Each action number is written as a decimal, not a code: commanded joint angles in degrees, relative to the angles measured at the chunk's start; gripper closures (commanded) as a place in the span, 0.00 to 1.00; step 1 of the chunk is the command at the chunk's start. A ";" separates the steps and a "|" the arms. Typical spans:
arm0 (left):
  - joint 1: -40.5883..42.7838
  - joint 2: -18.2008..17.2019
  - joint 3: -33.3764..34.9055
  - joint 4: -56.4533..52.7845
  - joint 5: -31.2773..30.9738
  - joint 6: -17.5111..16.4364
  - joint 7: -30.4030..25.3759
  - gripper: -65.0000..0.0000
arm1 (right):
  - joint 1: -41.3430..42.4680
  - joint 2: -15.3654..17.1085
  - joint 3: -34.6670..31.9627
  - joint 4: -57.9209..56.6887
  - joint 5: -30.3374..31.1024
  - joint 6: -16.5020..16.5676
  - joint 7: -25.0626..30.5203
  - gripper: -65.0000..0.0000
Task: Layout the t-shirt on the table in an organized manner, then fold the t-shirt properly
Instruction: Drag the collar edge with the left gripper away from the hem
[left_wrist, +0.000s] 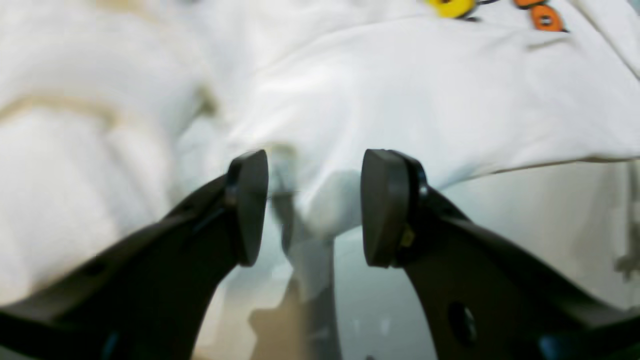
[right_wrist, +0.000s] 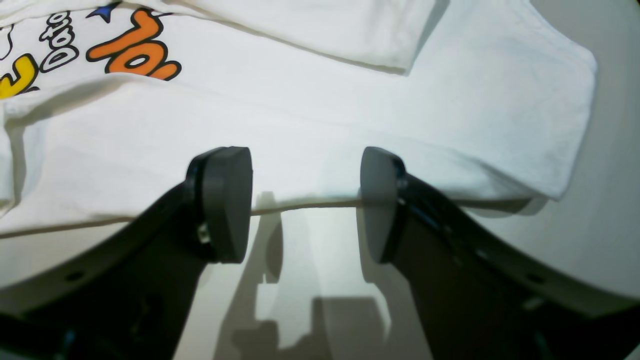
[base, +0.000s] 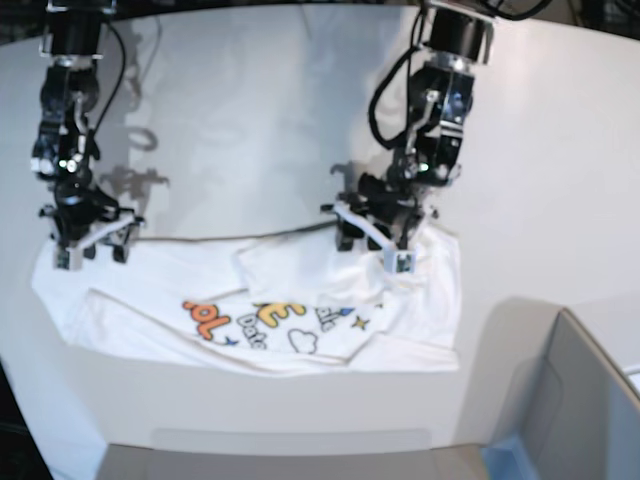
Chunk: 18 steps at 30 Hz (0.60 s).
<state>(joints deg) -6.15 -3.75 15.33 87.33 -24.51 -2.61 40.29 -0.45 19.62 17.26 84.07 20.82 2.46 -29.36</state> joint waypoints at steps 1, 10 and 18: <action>-1.63 -0.16 -0.08 1.07 -0.15 0.11 -1.39 0.54 | 1.11 0.82 0.37 1.07 0.24 0.05 1.54 0.47; -4.26 -0.08 0.01 -4.30 -0.23 0.02 -1.39 0.58 | 0.84 1.00 0.81 1.16 0.24 0.05 1.54 0.47; -3.83 1.16 0.18 -4.30 -0.32 -0.07 -1.22 0.59 | 0.84 1.09 0.81 1.16 0.24 0.05 1.54 0.47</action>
<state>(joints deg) -8.82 -3.22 15.35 81.89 -24.29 -2.37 40.23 -0.62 19.66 17.52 84.07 20.80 2.48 -29.36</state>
